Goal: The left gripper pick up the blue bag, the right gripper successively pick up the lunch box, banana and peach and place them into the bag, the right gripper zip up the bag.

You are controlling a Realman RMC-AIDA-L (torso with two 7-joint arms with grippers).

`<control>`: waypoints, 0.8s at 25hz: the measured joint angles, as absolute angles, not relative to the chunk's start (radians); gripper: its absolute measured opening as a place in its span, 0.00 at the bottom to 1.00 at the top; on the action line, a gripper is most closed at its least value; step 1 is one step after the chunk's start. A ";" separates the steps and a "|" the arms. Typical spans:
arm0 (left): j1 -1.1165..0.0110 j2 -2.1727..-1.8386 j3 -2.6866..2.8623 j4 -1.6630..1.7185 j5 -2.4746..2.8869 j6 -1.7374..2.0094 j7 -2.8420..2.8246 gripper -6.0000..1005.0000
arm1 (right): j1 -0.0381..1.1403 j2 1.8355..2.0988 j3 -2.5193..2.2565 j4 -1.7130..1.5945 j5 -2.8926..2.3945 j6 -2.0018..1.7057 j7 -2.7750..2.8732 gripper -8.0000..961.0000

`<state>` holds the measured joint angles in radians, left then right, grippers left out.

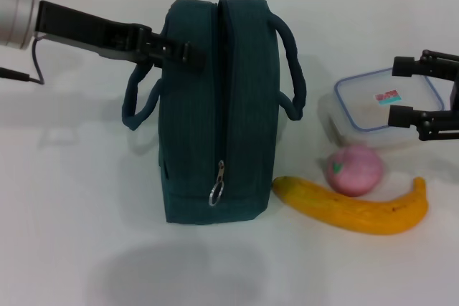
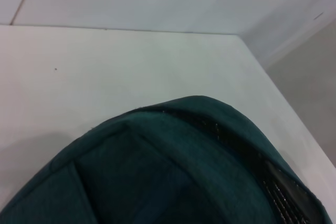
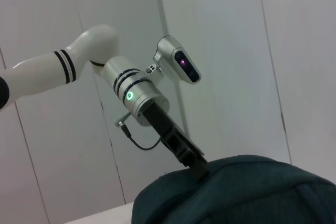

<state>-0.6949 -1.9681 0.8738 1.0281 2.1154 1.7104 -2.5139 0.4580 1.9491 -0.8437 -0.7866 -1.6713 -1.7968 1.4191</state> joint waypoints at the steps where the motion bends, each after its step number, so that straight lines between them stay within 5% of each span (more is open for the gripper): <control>1: -0.699 -1.968 0.873 1.028 2.121 1.710 -2.516 0.84 | 0.458 1.949 -0.844 -0.781 -1.671 -1.796 1.418 0.92; 18: -0.710 -1.955 0.878 1.025 2.175 1.707 -2.513 0.81 | 0.441 1.954 -0.847 -0.741 -1.676 -1.787 1.407 0.91; 20: -0.716 -1.959 0.878 1.025 2.196 1.707 -2.515 0.67 | 0.438 1.955 -0.846 -0.737 -1.681 -1.787 1.407 0.91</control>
